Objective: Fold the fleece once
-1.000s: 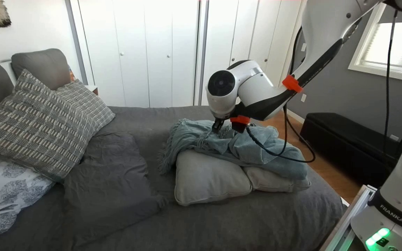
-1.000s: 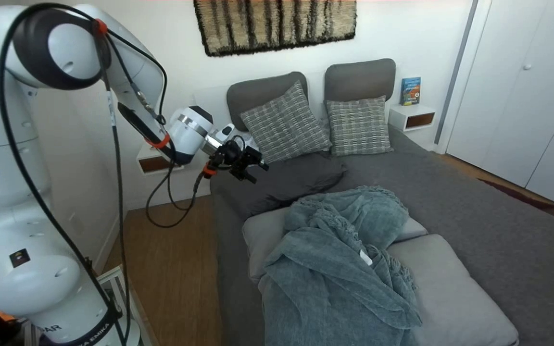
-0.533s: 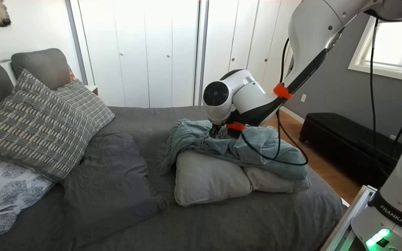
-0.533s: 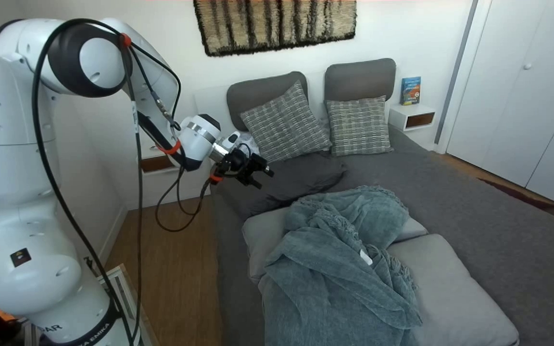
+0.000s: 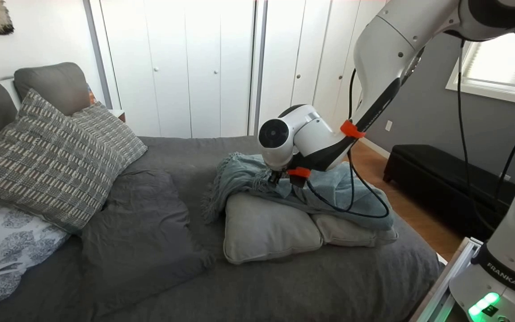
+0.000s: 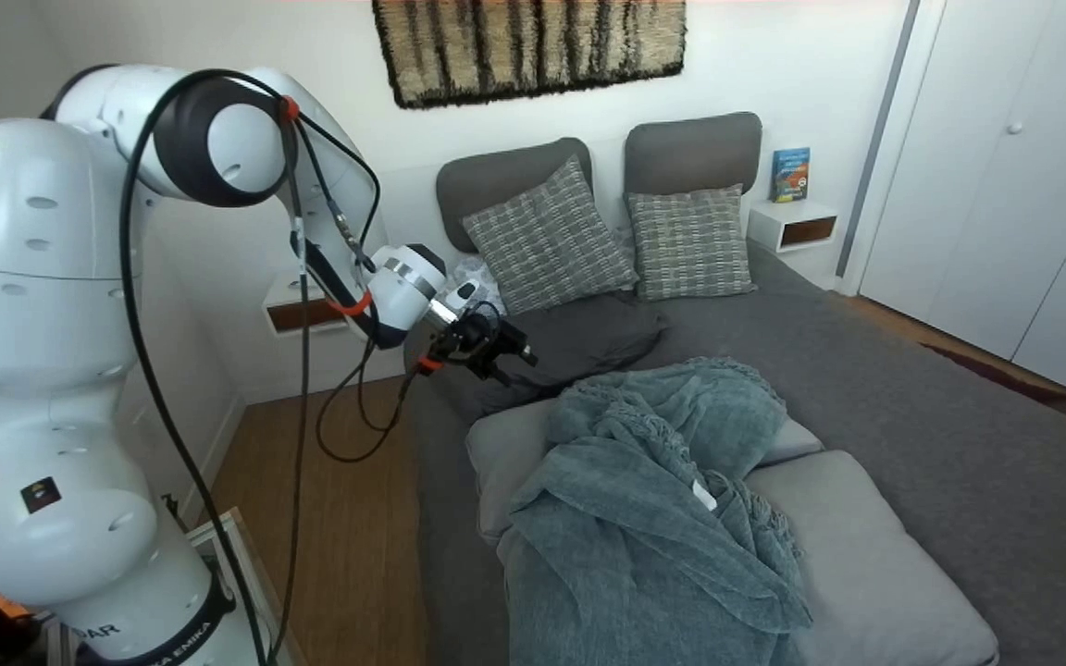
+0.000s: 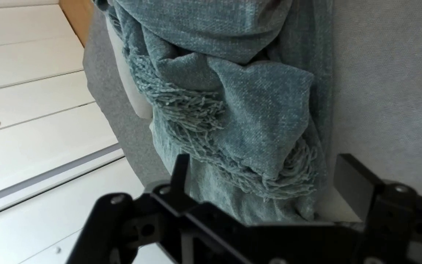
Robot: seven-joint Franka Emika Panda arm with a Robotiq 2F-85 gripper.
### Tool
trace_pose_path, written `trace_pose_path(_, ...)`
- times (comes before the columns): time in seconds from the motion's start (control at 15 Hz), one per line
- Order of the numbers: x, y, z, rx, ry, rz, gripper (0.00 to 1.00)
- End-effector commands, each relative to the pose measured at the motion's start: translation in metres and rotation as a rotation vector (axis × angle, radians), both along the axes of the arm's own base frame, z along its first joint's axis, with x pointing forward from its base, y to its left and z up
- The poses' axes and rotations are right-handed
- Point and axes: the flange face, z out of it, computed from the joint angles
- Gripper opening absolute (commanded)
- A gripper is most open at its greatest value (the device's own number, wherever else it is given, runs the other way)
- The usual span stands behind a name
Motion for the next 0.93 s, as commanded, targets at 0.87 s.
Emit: trace_pose_path(0.87,0.099,0.009,-0.155,-0.065,0.008,0.141,1.00)
